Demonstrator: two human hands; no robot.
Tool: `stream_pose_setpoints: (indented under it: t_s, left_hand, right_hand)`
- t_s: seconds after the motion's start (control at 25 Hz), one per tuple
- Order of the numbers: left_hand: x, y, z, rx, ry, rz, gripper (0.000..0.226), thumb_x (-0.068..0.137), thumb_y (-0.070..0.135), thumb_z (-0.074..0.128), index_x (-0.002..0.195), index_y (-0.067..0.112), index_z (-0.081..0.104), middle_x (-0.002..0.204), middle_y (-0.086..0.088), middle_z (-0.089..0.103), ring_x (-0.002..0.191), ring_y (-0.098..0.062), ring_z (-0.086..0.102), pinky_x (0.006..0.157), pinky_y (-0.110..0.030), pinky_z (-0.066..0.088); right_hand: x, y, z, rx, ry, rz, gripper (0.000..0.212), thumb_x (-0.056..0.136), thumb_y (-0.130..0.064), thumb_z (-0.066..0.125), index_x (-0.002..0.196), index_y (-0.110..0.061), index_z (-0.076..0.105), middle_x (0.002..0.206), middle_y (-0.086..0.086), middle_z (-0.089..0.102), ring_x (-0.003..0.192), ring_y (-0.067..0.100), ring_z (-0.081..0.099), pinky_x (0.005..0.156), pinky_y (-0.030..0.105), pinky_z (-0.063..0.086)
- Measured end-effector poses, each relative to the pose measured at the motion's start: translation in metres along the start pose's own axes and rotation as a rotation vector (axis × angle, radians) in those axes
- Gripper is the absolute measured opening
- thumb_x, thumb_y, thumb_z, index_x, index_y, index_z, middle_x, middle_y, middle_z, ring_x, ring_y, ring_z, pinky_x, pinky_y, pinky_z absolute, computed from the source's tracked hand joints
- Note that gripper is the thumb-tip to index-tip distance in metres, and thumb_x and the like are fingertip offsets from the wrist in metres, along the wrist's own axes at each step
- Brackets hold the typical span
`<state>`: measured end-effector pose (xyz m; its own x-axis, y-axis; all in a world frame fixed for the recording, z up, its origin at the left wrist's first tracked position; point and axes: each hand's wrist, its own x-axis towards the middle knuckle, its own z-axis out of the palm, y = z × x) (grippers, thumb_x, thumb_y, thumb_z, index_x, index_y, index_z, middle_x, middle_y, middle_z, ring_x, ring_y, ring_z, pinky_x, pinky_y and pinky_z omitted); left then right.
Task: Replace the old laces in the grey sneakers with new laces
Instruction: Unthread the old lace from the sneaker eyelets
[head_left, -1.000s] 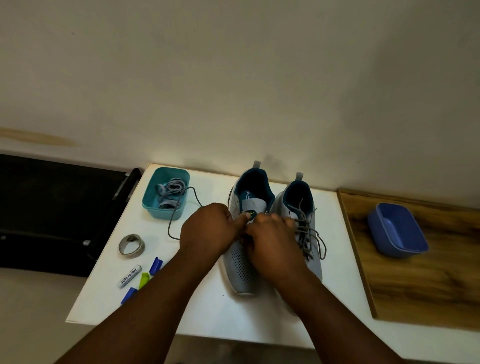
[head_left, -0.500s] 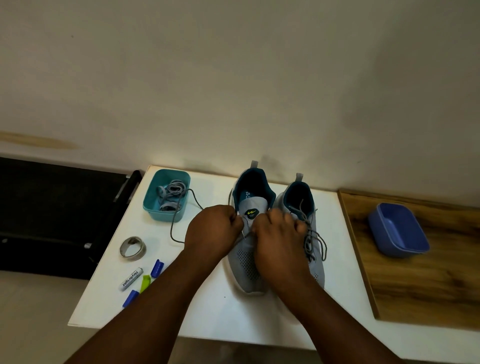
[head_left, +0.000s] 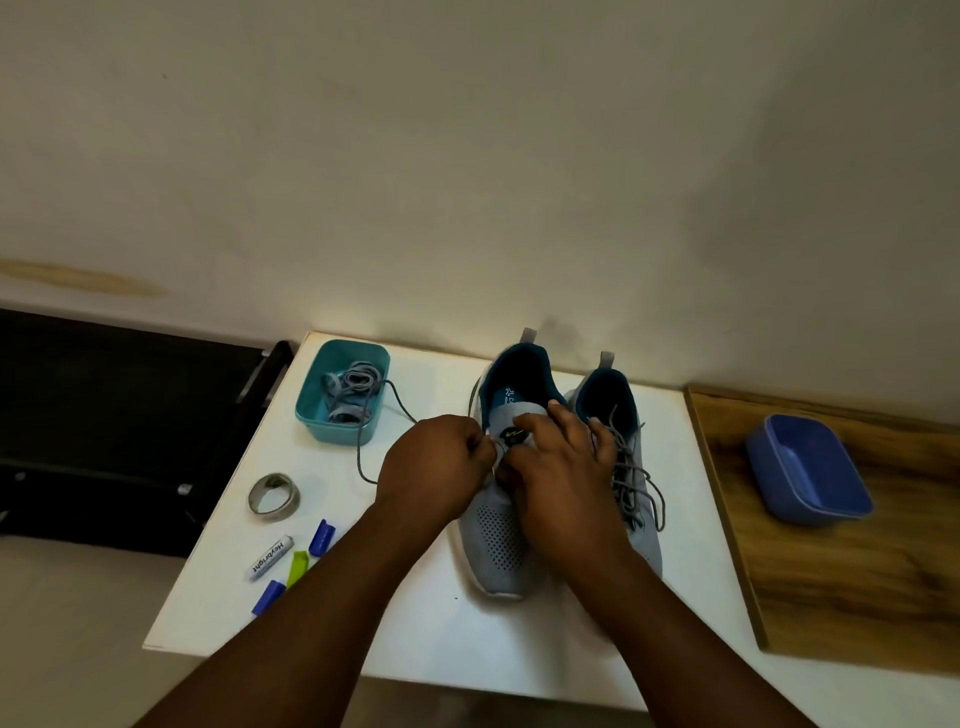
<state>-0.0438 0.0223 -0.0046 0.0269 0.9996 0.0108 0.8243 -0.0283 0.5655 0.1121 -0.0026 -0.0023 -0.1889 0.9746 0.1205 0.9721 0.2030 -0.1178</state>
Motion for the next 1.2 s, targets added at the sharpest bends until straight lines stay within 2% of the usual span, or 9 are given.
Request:
stream_pose_setpoints:
  t_s: [0.12,0.24,0.4,0.52,0.64,0.8,0.96,1.04,1.2]
  left_hand:
    - [0.000,0.002,-0.001,0.023,0.014,-0.009,0.038,0.095,0.039,0.054,0.064,0.018,0.055,0.059,0.001,0.052,0.061,-0.016,0.052,0.050,-0.027,0.026]
    - [-0.002,0.004,-0.001,0.022,0.021,-0.027,0.038,0.096,0.038,0.054,0.063,0.019,0.053,0.059,0.002,0.052,0.058,-0.013,0.049,0.050,-0.026,0.026]
    - [-0.002,0.006,-0.001,0.046,0.015,-0.011,0.038,0.097,0.040,0.053,0.063,0.021,0.050,0.061,0.003,0.052,0.061,-0.014,0.050,0.050,-0.027,0.025]
    - [-0.002,0.004,-0.001,0.040,0.005,-0.007,0.040,0.097,0.040,0.052,0.062,0.022,0.049,0.060,0.003,0.052,0.059,-0.011,0.049,0.050,-0.027,0.024]
    - [-0.002,0.002,0.000,0.048,0.029,-0.011,0.040,0.096,0.041,0.053,0.062,0.020,0.051,0.059,0.002,0.051,0.057,-0.010,0.047,0.050,-0.027,0.025]
    - [-0.002,0.003,0.003,0.006,0.023,-0.018,0.037,0.095,0.041,0.055,0.067,0.017,0.062,0.063,0.001,0.059,0.061,-0.015,0.054,0.051,-0.027,0.030]
    - [-0.002,0.004,0.004,-0.008,0.021,-0.012,0.037,0.094,0.042,0.056,0.067,0.017,0.062,0.063,0.001,0.060,0.061,-0.014,0.055,0.052,-0.027,0.033]
    - [-0.001,0.004,0.004,0.001,0.022,-0.004,0.038,0.094,0.043,0.055,0.065,0.019,0.058,0.061,0.001,0.057,0.060,-0.014,0.054,0.052,-0.027,0.031]
    - [-0.001,0.003,0.004,-0.003,0.009,-0.002,0.038,0.095,0.043,0.054,0.067,0.018,0.061,0.062,0.001,0.059,0.062,-0.016,0.056,0.054,-0.027,0.036]
  right_hand:
    - [-0.003,0.015,-0.013,0.060,0.236,0.227,0.019,0.095,-0.027,0.061,0.113,-0.025,0.068,0.140,0.003,0.054,0.138,0.028,0.042,0.118,0.051,0.021]
    - [-0.003,0.025,-0.022,0.059,0.310,0.335,0.021,0.099,-0.028,0.055,0.117,-0.024,0.064,0.145,0.009,0.048,0.139,0.032,0.038,0.115,0.054,0.024]
    - [-0.001,0.007,-0.009,-0.021,0.031,-0.013,0.028,0.092,-0.035,0.065,0.120,-0.038,0.067,0.165,0.002,0.029,0.155,0.035,0.010,0.122,0.059,0.007]
    - [0.003,0.003,-0.004,-0.046,-0.072,-0.027,0.020,0.094,-0.044,0.062,0.111,-0.041,0.073,0.164,-0.006,0.031,0.156,0.033,0.005,0.122,0.058,-0.003]
    - [0.000,0.012,-0.014,-0.004,0.116,0.068,0.014,0.090,-0.034,0.068,0.103,-0.035,0.074,0.150,-0.001,0.051,0.149,0.033,0.028,0.121,0.058,0.007]
    - [0.000,0.039,-0.042,-0.014,0.391,0.333,0.017,0.094,-0.023,0.063,0.110,-0.026,0.067,0.143,0.007,0.051,0.138,0.034,0.038,0.115,0.060,0.023]
    - [-0.002,0.019,-0.030,0.045,0.096,0.129,0.032,0.098,-0.033,0.061,0.130,-0.036,0.063,0.163,0.006,0.030,0.153,0.032,0.005,0.122,0.059,0.009]
    - [-0.002,0.008,-0.016,-0.014,-0.031,-0.019,0.025,0.096,-0.039,0.063,0.120,-0.041,0.069,0.168,0.000,0.021,0.155,0.032,-0.007,0.123,0.057,-0.005]
    - [0.003,0.010,-0.013,-0.071,-0.024,-0.015,0.019,0.090,-0.039,0.069,0.109,-0.039,0.072,0.162,-0.002,0.036,0.155,0.034,0.008,0.122,0.059,-0.004]
